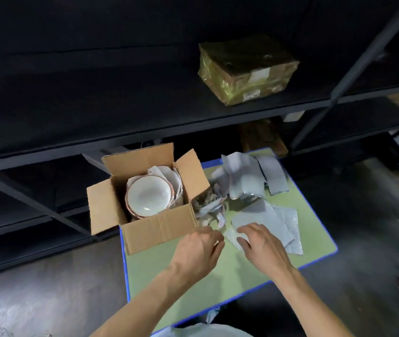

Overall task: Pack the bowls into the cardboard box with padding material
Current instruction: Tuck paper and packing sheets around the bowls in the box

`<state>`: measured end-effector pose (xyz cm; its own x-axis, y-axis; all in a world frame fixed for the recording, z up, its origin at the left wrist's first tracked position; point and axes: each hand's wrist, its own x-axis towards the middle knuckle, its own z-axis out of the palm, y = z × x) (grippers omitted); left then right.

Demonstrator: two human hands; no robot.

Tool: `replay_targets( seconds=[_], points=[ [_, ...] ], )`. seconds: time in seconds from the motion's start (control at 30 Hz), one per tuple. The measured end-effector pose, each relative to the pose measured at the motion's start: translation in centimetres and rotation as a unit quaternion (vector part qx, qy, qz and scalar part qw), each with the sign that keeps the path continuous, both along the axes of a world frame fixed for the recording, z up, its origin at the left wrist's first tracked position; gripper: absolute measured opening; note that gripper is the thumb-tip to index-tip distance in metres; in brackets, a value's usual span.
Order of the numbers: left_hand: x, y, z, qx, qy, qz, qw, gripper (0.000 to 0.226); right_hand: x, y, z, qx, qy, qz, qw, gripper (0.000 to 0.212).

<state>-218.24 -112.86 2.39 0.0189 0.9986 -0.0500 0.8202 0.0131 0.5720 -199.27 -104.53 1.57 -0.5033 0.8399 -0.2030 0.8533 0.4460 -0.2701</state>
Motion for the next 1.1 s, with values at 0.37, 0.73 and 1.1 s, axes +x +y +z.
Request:
replay_targets(
  seconds=[0.37,0.73,1.1],
  points=[
    [6.8,7.5,-3.7,-0.135,0.082,-0.034,0.987,0.043,10.6,5.1,-3.5,-0.097,-0.064,-0.12,0.986,0.054],
    [11.9,9.0,-6.3,-0.244,0.088,-0.025,0.965,0.048,11.9,8.9,-6.8,-0.104,-0.04,-0.148,0.983,0.065],
    [10.5,9.3,-4.5,-0.173,0.05,0.07,0.981,0.047,13.4,11.1,-3.2,-0.187,0.079,-0.186,0.961,0.026]
  ],
)
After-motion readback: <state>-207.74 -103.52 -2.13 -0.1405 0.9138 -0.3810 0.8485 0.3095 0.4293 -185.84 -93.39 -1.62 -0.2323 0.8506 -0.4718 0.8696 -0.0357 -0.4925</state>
